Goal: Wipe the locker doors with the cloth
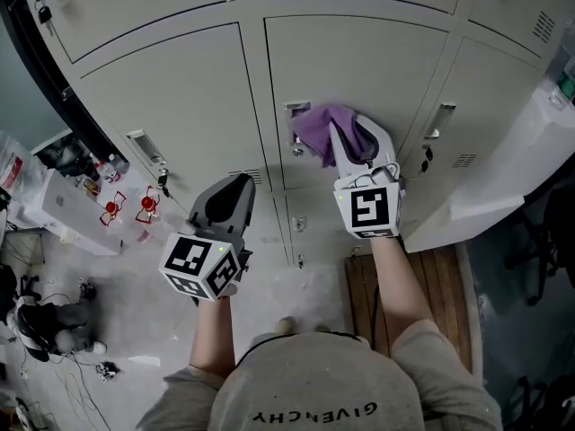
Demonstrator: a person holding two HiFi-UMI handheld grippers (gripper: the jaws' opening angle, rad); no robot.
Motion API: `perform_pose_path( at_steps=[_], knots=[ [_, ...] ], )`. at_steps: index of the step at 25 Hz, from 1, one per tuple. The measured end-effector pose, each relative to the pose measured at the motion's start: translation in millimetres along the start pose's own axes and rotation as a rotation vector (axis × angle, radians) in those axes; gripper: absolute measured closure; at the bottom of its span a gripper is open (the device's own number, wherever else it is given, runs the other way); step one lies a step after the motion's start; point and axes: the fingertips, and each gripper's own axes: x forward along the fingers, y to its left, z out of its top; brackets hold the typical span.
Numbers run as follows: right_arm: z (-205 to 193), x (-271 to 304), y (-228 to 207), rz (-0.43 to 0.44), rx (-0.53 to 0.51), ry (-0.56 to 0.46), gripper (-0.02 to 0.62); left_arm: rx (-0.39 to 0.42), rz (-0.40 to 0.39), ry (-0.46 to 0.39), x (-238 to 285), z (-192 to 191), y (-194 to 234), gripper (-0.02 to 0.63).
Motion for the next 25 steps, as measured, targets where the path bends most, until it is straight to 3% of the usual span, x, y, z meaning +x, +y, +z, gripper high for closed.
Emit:
perform_pose_path(
  at_steps=[15, 25],
  knots=[
    [-71, -49, -94, -0.184, 0.065, 0.126, 0.52, 0.002, -0.035, 0.017, 17, -7, -16, 0.588],
    [-88, -66, -115, -0.289, 0.177, 0.134, 0.528, -0.009, -0.03, 0.019, 11, -10, -15, 0.588]
  ],
)
